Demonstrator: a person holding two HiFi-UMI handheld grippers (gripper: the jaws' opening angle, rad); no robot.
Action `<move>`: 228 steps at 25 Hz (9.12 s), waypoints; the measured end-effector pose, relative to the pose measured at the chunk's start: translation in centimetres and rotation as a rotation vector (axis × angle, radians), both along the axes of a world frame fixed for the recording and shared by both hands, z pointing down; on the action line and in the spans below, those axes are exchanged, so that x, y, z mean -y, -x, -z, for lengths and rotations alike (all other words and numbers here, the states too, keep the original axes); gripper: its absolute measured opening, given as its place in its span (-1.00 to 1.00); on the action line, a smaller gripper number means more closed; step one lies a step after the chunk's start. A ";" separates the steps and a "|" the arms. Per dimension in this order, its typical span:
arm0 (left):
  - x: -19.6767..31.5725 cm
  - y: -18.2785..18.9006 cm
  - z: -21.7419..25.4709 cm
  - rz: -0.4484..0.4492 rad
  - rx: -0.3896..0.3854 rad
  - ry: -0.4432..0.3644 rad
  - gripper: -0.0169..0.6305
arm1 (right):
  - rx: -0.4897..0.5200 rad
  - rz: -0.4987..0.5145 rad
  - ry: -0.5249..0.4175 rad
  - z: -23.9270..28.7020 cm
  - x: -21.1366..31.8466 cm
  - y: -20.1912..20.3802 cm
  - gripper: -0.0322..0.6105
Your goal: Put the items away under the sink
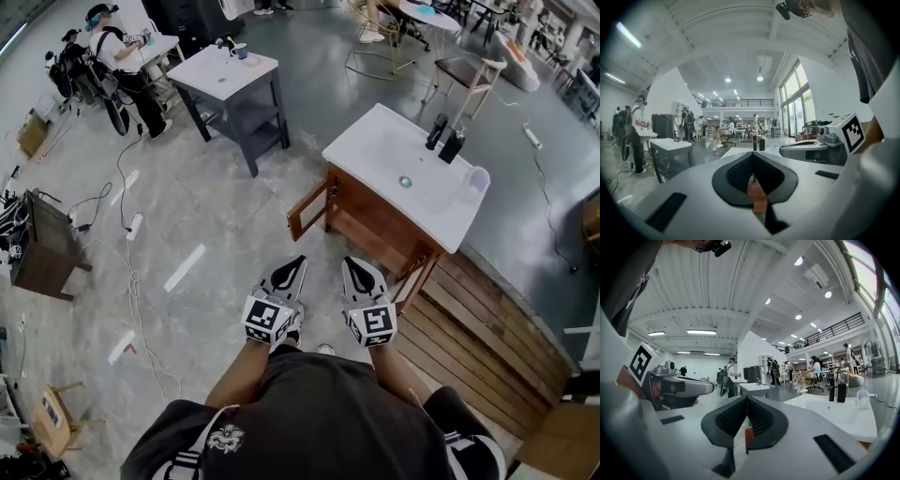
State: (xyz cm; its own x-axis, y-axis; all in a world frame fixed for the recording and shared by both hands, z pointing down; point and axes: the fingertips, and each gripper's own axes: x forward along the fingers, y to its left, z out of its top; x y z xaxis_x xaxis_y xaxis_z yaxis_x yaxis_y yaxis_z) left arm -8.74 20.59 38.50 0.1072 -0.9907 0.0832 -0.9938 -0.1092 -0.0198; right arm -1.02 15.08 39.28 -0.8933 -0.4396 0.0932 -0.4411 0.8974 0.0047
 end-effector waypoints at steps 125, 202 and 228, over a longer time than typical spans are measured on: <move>65.3 -6.2 -6.5 -0.692 -0.035 0.129 -0.95 | -0.101 -1.010 0.170 -8.2 63.2 -13.6 0.09; 45.0 0.3 -1.0 -0.542 -0.012 0.029 -0.95 | -0.111 -0.892 0.025 -0.3 40.0 -10.3 0.11; 31.4 10.2 -3.6 -0.625 -0.064 0.054 -0.95 | -0.104 -0.844 0.056 -2.8 23.2 3.3 0.11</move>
